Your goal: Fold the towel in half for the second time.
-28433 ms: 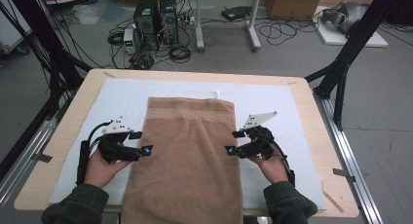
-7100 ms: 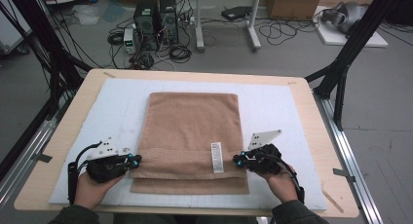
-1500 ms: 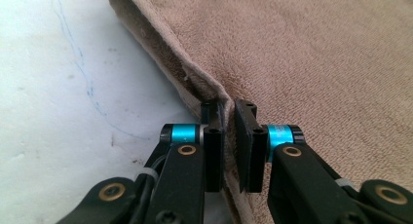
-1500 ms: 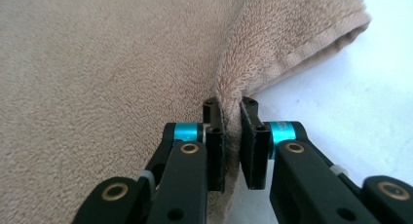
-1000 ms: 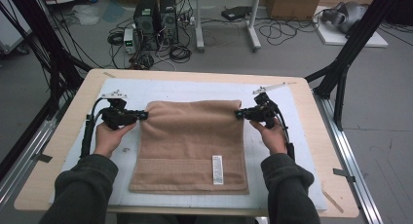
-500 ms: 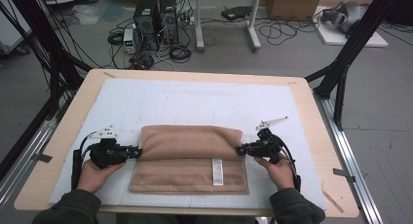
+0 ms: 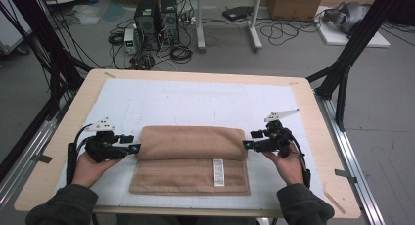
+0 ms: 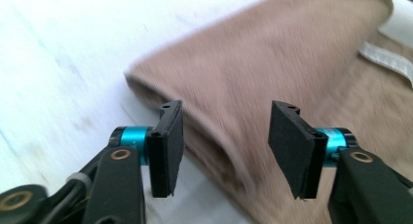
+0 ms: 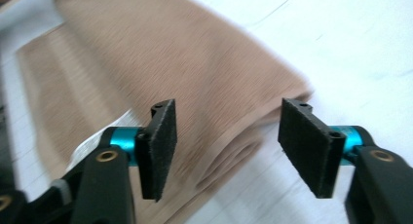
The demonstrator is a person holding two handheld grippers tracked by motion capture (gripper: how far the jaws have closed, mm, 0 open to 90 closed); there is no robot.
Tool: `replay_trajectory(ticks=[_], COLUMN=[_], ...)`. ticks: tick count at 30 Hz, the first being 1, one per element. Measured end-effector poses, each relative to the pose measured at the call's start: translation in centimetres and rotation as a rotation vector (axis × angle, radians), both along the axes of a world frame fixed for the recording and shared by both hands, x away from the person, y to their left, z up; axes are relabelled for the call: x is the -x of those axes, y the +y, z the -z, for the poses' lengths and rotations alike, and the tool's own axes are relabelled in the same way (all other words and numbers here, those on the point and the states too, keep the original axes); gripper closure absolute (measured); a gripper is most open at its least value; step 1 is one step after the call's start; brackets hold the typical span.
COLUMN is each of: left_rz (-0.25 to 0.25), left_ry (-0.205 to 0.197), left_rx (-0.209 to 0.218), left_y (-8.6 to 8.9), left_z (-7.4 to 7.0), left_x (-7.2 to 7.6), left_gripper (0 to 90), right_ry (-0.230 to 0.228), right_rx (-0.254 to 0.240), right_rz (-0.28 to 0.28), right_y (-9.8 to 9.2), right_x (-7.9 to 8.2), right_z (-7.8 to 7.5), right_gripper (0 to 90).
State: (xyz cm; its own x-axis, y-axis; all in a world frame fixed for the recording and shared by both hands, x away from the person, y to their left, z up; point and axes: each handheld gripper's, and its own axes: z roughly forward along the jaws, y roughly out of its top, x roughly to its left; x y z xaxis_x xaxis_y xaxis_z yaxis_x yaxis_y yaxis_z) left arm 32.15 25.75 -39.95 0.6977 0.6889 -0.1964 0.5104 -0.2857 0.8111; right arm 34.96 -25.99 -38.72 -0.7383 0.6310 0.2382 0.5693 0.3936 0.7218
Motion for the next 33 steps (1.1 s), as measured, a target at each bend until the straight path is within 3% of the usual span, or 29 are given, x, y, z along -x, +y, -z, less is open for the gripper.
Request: replay_trajectory(ticks=[3, 5, 7, 9, 13, 16, 17, 19, 20, 22, 23, 27, 33], left_rz=[-0.033, -0.05, -0.069, -0.087, -0.093, -0.075, -0.068, -0.054, -0.049, -0.039, -0.039, -0.034, -0.025], left_ry=[-0.035, -0.035, -0.021, 0.015, 0.132, 0.178, 0.172, 0.168, 0.168, 0.154, 0.145, 0.121, 0.059], left_rx=[-0.019, -0.031, -0.029, -0.043, -0.096, -0.113, -0.115, -0.111, -0.116, -0.12, -0.115, -0.086, 0.026], left_y=[-0.6, -1.1, -1.4, -1.6, -2.1, -2.4, -2.3, -2.3, -2.4, -2.5, -2.6, -2.1, -0.8], left_z=[-0.7, -0.7, -0.2, 0.8, 2.9, 3.7, 3.7, 3.7, 3.7, 3.5, 3.4, 2.6, -0.1], left_x=[-1.7, -3.0, -4.2, -5.2, -6.5, -6.8, -6.7, -6.7, -6.7, -6.5, -6.4, -6.0, -4.1], left_gripper=[42.4, 41.8, 42.4, 42.4, 38.9, 45.3, 48.0, 64.1, 66.2, 77.3, 82.8, 85.7, 86.1], right_ry=[-0.033, -0.05, -0.036, -0.016, 0.054, 0.105, 0.131, 0.159, 0.179, 0.19, 0.174, 0.125, 0.055], right_rx=[0.014, 0.043, 0.029, 0.051, 0.099, 0.103, 0.087, 0.048, 0.028, 0.034, 0.048, 0.066, 0.011], right_rz=[0.012, 0.019, 0.007, 0.003, 0.004, 0.006, -0.001, -0.021, -0.035, -0.066, -0.076, -0.079, -0.105], right_y=[0.7, 1.1, 1.6, 2.3, 3.3, 3.5, 3.4, 3.2, 3.1, 3.3, 3.4, 3.4, 2.8], right_x=[-1.7, -2.8, -3.9, -4.9, -6.0, -6.4, -6.5, -6.5, -6.5, -6.4, -6.2, -5.8, -4.2], right_z=[-0.6, -0.5, 0.0, 0.9, 2.8, 4.0, 4.3, 4.4, 4.5, 4.3, 4.1, 3.3, 1.0], right_gripper=[34.6, 34.3, 34.6, 33.2, 30.0, 33.7, 38.2, 56.4, 65.7, 76.9, 79.3, 81.5, 81.4])
